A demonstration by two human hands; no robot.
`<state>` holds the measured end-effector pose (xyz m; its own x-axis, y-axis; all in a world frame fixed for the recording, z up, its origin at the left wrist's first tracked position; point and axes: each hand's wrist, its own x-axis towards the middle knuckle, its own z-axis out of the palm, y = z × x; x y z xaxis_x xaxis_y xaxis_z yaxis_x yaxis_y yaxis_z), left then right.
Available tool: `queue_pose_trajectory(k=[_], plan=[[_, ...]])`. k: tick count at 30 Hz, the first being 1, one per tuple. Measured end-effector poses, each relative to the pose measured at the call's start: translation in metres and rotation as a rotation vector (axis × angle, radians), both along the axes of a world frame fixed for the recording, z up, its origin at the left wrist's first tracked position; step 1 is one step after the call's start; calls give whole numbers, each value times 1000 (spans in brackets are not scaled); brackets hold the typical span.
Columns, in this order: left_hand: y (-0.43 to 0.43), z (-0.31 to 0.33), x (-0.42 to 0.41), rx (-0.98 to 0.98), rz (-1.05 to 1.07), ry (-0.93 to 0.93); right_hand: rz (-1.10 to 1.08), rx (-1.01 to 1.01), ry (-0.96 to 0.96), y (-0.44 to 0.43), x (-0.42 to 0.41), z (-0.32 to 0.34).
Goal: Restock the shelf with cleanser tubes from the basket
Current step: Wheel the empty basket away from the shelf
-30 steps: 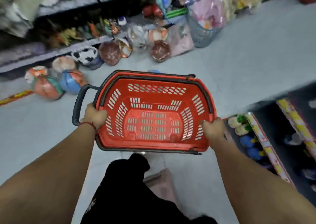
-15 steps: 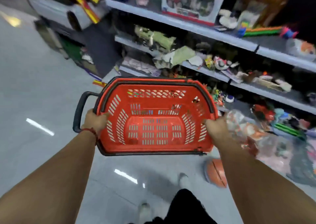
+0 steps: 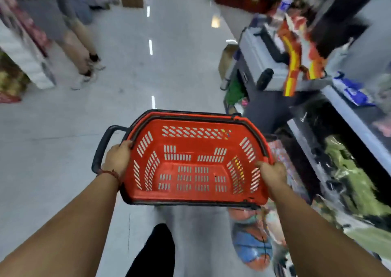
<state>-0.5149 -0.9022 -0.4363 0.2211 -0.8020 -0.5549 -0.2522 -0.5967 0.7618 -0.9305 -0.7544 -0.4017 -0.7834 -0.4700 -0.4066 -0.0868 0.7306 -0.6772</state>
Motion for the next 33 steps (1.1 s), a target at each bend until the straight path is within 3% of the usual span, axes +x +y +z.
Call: queue_pose_trajectory(k=[8, 15, 26, 33], plan=[[-232, 2, 25, 54, 128, 132, 122, -10, -58, -309, 4, -27], [-454, 39, 6, 29, 115, 200, 82, -14, -70, -538, -8, 17], [-839, 38, -20, 28, 322, 150, 243, -51, -201, -979, -26, 11], [-1115, 52, 0, -17, 357, 138, 300, -47, -151, -1260, -2, 39]])
